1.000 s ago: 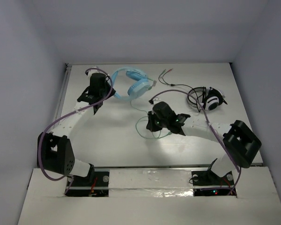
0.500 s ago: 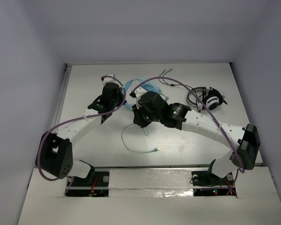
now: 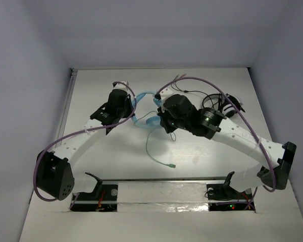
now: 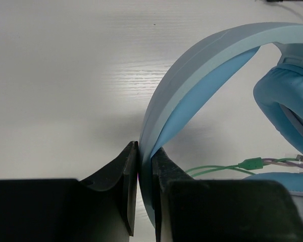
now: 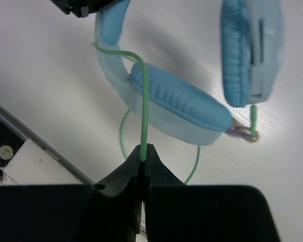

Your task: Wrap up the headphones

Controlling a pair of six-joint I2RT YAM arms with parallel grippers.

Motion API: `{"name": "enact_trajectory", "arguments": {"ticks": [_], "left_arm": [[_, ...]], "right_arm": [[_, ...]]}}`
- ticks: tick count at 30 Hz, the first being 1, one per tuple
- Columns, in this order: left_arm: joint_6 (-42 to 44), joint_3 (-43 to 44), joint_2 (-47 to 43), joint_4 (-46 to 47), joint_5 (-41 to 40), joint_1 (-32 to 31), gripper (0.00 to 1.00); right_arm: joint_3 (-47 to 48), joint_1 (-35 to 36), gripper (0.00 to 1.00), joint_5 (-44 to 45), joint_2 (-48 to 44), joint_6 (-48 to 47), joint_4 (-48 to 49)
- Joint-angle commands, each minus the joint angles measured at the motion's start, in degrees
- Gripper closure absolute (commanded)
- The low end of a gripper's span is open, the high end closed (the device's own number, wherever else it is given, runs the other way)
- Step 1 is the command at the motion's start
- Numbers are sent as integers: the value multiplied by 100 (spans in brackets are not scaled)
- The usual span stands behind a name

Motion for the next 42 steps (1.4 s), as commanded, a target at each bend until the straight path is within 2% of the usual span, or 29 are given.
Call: {"name": "enact_trajectory", "arguments": {"ticks": [1,8,9,12,23,27,31,33,36,37,39,40,42], "left_arm": [[416,841,-13,-217,392,-143,100],[1603,1511,269,-1307,621,-222,100],[1682,1485,225,-1282,978,-222,100],[1727,1397,32,-1203,1026,-222,100],[1885,1616,-47,-1177,701,-222,100],[1903,1862,-83,-1255,446,-222,100],[1973,1863,-39,-1317,1138,-275,100],[2008,1758,-47,-1361,1097,-327,100],[1965,1731,-153,-1309,300,-328,100],[1964,1818,-179,-1282,-69,-328,100],[1929,1959,-162,-1229,-151,-328,100],[1938,2073,-127,-1229,-152,-328,100],[1929,2126,-21,-1247,-230,-328,100]], "right_arm": [[50,-109,100,287,-408,-128,-208],[-73,-390,100,787,-865,-207,-489],[-100,-477,100,884,-892,-207,-481],[-109,-478,100,885,-848,-102,-655],[-1444,-478,100,-355,-2034,320,-182],[-1462,-478,100,101,-1973,452,-306],[-1060,-531,100,1223,-1622,531,-94],[-979,-671,100,1324,-1482,444,64],[-899,-672,100,903,-1419,355,-260],[-978,-672,100,554,-1689,355,-200],[-1267,-672,100,-184,-2068,347,211],[-1373,-672,100,-1084,-2261,312,414],[-1549,-672,100,-1706,-2666,329,687]]}}
